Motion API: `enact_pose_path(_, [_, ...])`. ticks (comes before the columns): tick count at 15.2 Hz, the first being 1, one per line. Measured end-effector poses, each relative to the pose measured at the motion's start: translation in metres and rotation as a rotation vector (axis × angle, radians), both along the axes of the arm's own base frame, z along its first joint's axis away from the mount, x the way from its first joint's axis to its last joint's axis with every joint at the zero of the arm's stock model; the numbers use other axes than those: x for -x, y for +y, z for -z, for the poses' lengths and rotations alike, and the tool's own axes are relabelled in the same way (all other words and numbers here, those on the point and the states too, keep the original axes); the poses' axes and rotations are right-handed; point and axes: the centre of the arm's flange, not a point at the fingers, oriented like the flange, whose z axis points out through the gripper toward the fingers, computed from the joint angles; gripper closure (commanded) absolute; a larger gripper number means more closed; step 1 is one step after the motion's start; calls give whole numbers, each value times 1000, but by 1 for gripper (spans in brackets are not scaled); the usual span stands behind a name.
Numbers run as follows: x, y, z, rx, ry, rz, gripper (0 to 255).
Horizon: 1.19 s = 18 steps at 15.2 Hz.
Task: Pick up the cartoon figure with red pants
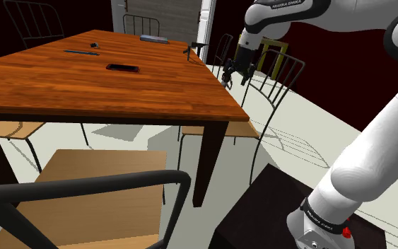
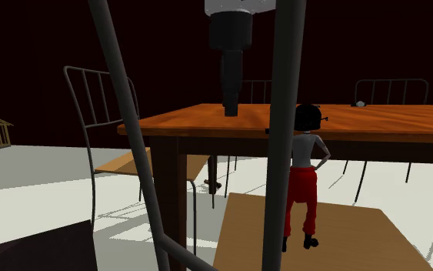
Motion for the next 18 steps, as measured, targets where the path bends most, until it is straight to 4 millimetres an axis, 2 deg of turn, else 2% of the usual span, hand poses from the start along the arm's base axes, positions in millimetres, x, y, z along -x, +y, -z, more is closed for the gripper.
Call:
enact_pose_path(5, [-35, -53, 0, 9, -21, 93, 0])
enact_pose_path(7, [-48, -67, 1, 11, -28, 121, 0])
enact_pose_path(15, [-50, -73, 39, 12, -30, 130, 0])
enact_pose_path(16, [-51, -73, 40, 12, -30, 130, 255])
enact_pose_path(18, [-51, -73, 40, 12, -31, 130, 255])
